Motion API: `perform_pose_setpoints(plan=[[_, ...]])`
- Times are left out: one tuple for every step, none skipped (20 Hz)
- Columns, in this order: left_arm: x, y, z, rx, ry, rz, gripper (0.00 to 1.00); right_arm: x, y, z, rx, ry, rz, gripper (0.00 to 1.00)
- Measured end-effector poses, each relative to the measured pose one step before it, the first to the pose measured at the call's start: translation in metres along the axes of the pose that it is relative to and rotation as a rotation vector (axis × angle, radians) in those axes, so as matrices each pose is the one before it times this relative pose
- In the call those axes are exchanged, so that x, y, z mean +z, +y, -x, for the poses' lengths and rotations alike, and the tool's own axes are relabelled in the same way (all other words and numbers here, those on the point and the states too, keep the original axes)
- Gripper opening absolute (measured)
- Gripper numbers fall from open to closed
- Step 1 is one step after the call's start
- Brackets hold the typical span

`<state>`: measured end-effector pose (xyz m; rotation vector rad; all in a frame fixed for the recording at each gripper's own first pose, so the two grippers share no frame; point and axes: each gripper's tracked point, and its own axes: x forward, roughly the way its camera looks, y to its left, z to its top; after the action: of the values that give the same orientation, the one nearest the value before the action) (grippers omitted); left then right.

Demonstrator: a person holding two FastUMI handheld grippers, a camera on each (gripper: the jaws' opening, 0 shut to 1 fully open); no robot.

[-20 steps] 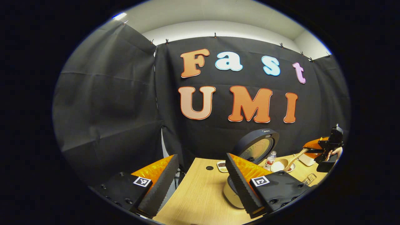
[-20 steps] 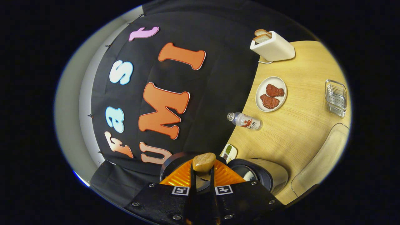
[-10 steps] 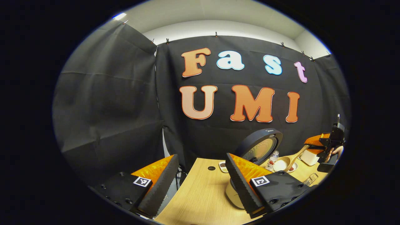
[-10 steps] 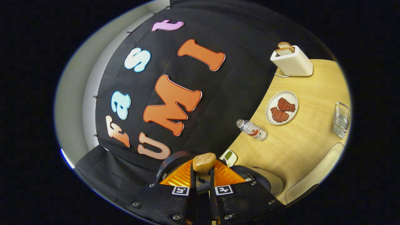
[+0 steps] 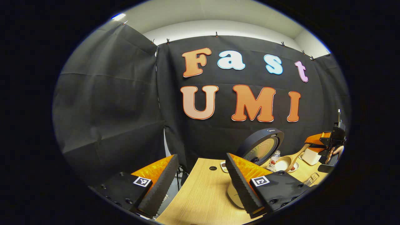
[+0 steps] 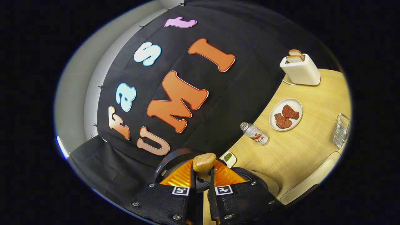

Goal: Close the left gripper, press the button to open the rice cooker; take a wooden spoon from the chopstick holder with the right hand, scoop a spoonful of rice and pour it into the rice cooker, then put the wooden spoon back into the chopstick holder.

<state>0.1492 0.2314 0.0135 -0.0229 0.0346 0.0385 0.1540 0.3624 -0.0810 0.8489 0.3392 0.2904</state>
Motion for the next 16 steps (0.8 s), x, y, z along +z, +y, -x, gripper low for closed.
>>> perform_pose_setpoints(plan=[[-0.00006, -0.00018, 0.00070, 0.00020, -0.00136, -0.00059, 0.98, -0.00079, 0.00178, 0.00155, 0.00241, -0.00125, 0.00481, 0.15], [0.00064, -0.00003, -0.00024, -0.00017, -0.00120, -0.00046, 0.98, 0.00007, 0.00032, 0.00057, 0.00278, 0.00010, 0.00090, 0.15], [0.00014, 0.00001, 0.00064, 0.00008, 0.00031, 0.00034, 0.98, -0.00039, 0.00033, -0.00005, 0.00182, 0.00116, -0.00193, 0.15], [-0.00038, -0.00010, 0.00008, -0.00042, -0.00057, 0.00094, 0.98, -0.00107, 0.00032, -0.00028, 0.00007, 0.00284, 0.00090, 0.15], [0.00055, 0.00019, -0.00019, -0.00031, -0.00036, 0.00120, 0.98, -0.00051, -0.00006, -0.00011, 0.00096, 0.00092, 0.00286, 0.15], [0.00072, 0.00006, 0.00038, -0.00013, -0.00059, 0.00046, 0.98, -0.00051, -0.00050, 0.00032, -0.00002, -0.00011, 0.00369, 0.15], [-0.00059, -0.00009, 0.00045, 0.00040, -0.00012, -0.00045, 0.98, -0.00109, -0.00019, -0.00094, -0.00043, 0.00114, 0.00578, 0.15], [-0.00033, 0.00029, -0.00036, 0.00018, -0.00026, -0.00020, 0.98, -0.00103, 0.00178, 0.00030, 0.00103, -0.00070, 0.00535, 0.15], [0.00072, -0.00042, 0.00042, -0.00108, -0.00085, 0.00087, 0.98, 0.00005, 0.00026, -0.00002, 0.00090, 0.00120, 0.00497, 0.15], [-0.00011, 0.00027, 0.00040, -0.00096, -0.00024, 0.00016, 0.98, 0.00022, 0.00167, -0.00088, 0.00115, 0.00028, 0.00608, 0.15], [-0.00010, 0.00050, -0.00061, 0.00018, -0.00043, -0.00049, 0.98, -0.00052, 0.00105, -0.00006, 0.00092, -0.00070, 0.00681, 0.15], [0.00041, 0.00102, 0.00030, 0.00029, 0.00003, -0.00062, 0.98, 0.00040, 0.00110, -0.00074, 0.00161, -0.00101, 0.01018, 0.15], [0.00027, 0.00030, 0.00047, 0.00079, 0.00058, -0.00007, 0.98, -0.00039, 0.00064, -0.00020, 0.00074, -0.00042, 0.00787, 0.15], [0.00000, -0.00016, -0.00011, -0.00068, -0.00017, 0.00085, 0.98, -0.00022, 0.00111, 0.00010, 0.00124, 0.00034, 0.00435, 0.15], [-0.00021, 0.00089, 0.00025, 0.00000, -0.00013, 0.00027, 0.98, 0.00000, 0.00041, -0.00092, 0.00195, 0.00020, 0.00284, 0.15], [-0.00035, 0.00055, -0.00063, 0.00102, 0.00015, -0.00057, 0.98, 0.00028, 0.00091, 0.00005, 0.00135, 0.00044, 0.00106, 0.15]])
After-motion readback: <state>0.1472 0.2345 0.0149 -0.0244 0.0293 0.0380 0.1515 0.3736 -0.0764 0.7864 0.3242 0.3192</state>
